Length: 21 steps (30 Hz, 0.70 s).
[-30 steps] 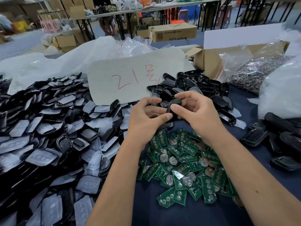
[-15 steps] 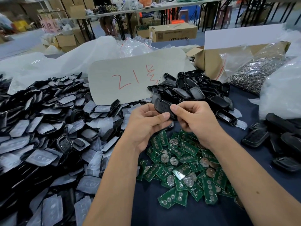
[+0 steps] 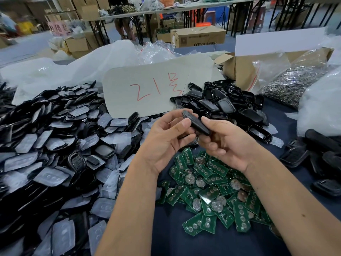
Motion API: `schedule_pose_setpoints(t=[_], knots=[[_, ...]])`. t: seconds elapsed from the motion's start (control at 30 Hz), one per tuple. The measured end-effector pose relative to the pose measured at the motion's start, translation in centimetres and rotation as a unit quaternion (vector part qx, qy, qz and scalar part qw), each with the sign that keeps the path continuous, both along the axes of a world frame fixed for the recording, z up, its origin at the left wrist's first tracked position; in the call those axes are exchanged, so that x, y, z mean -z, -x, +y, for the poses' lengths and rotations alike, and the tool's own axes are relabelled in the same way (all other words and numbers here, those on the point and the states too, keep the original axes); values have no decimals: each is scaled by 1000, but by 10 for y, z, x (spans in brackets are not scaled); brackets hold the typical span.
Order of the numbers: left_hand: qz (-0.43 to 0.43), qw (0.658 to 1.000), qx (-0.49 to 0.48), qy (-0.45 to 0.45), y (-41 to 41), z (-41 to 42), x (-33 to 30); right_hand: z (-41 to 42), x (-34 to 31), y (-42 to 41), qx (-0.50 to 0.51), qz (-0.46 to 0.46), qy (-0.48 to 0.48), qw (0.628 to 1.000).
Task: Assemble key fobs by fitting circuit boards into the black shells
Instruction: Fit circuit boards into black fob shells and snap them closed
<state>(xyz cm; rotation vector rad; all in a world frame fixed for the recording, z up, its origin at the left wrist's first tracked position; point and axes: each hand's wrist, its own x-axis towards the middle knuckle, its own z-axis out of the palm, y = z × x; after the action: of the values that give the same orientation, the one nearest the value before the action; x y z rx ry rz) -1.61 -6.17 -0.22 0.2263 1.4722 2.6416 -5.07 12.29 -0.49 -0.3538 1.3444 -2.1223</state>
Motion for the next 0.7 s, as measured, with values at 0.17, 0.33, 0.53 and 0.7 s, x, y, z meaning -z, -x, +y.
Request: schedule_pose_setpoints(t=[0.17,0.33,0.53,0.7], knots=[[1,1000,-19,0,1,-4,0,-4,-1,-1,43,14,-3,999],[-31,997,-71,28,5,-2,3,-9,3,1,157,127,-70,977],[-39,994,-88,45,5,-4,6,-11,5,1,181,188,-142,955],[-34,996,-77,36,5,-4,7,-8,3,1,167,179,-137,960]])
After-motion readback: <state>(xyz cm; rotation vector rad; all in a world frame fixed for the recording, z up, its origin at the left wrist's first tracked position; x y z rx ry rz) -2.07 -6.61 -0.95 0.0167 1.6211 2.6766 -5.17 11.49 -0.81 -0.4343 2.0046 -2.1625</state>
